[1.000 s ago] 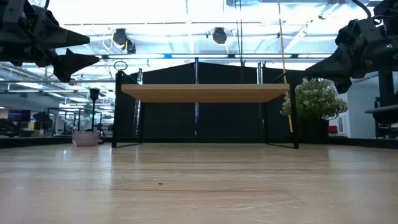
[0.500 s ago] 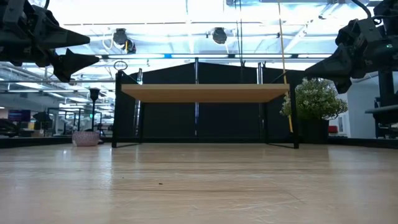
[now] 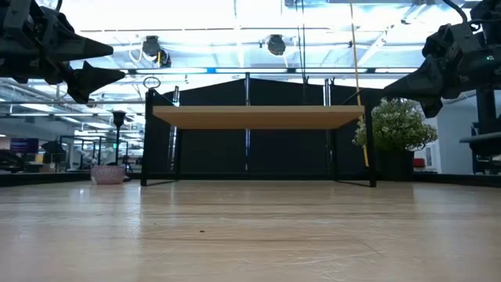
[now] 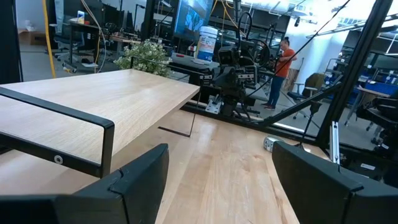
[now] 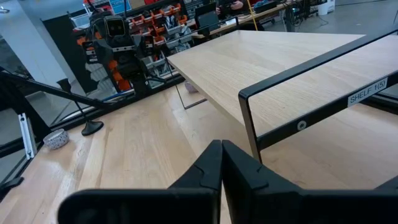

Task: Pick & Place candle stick holders

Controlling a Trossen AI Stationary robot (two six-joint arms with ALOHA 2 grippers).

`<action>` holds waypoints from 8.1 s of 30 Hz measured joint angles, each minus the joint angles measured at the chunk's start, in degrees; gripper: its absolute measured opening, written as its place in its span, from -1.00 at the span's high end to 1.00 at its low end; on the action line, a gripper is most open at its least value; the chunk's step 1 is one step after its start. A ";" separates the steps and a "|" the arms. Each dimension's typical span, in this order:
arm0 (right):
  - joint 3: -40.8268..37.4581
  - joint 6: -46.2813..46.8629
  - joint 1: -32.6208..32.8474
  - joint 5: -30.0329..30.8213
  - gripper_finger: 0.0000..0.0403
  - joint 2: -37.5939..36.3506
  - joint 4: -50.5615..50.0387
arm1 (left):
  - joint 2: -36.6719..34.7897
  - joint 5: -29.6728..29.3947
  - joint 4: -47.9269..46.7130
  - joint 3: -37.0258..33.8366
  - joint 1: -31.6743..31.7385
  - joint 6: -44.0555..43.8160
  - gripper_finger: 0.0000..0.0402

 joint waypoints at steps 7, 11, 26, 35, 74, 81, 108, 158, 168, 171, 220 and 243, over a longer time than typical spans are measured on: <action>0.02 0.00 -0.02 0.01 1.00 -0.02 -0.02 | 0.02 0.01 0.00 0.00 0.01 -0.01 -0.47; 0.01 -0.14 -0.01 0.02 1.00 -0.01 0.04 | 0.00 0.00 0.00 0.00 0.02 0.00 -0.46; -0.26 -1.07 -0.02 0.04 1.00 0.00 5.95 | 0.01 0.02 0.00 0.00 0.00 0.00 -0.47; -0.26 0.44 0.01 0.02 1.00 0.00 6.16 | 0.01 -0.19 0.54 0.00 0.02 0.02 -0.46; -0.02 0.44 -0.02 0.08 1.00 -0.02 6.38 | 30.11 -28.67 -58.77 48.46 18.79 -31.77 -0.46; -0.02 0.44 -0.02 0.08 1.00 -0.02 6.40 | 32.77 -18.03 -58.44 50.54 30.18 -28.81 -0.46; 0.07 4.94 0.00 0.04 1.00 0.00 6.40 | 69.00 20.03 -75.10 74.82 70.64 1.14 -0.46; 0.02 4.90 0.00 0.04 1.00 0.00 5.88 | 74.64 2.10 -75.03 74.73 65.16 -4.50 -0.46; 0.02 4.92 -0.02 0.04 1.00 -0.02 5.88 | 75.82 -0.29 -74.44 74.73 65.08 -7.13 -0.46; 0.02 4.92 -0.02 0.04 1.00 -0.01 5.88 | 77.37 -3.04 -75.18 74.73 64.24 -8.47 -0.46; -0.02 4.94 0.01 0.02 1.00 -0.02 5.84 | 87.18 -2.05 -75.54 74.75 66.58 -4.84 0.87; -0.02 4.98 0.01 0.02 1.00 -0.02 6.04 | 87.37 -2.57 -88.41 91.71 67.19 -1.96 1.00</action>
